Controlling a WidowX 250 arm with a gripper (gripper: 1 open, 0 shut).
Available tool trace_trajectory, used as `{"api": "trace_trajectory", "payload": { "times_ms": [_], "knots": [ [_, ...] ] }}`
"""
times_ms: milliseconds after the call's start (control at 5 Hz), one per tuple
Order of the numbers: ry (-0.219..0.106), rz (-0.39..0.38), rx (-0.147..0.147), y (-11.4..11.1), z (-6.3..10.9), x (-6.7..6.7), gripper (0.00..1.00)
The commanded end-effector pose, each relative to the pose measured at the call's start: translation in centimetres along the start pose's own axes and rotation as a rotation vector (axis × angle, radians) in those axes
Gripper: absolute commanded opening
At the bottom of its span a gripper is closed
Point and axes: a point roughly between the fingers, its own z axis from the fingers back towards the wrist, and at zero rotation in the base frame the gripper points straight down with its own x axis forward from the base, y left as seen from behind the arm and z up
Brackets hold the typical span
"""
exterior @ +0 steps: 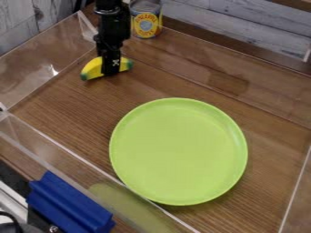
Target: Put the banana in the green plate
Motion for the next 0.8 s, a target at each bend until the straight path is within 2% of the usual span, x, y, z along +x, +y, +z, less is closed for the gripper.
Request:
{"api": "trace_trajectory", "payload": {
  "times_ms": [0, 400, 600],
  "knots": [
    [-0.046, -0.005, 0.098, 0.1, 4.2, 0.3, 0.00],
    [-0.051, -0.003, 0.116, -0.5, 5.3, 0.5, 0.00],
    [-0.063, 0.005, 0.135, -1.3, 6.5, 0.7, 0.00]
  ]
}}
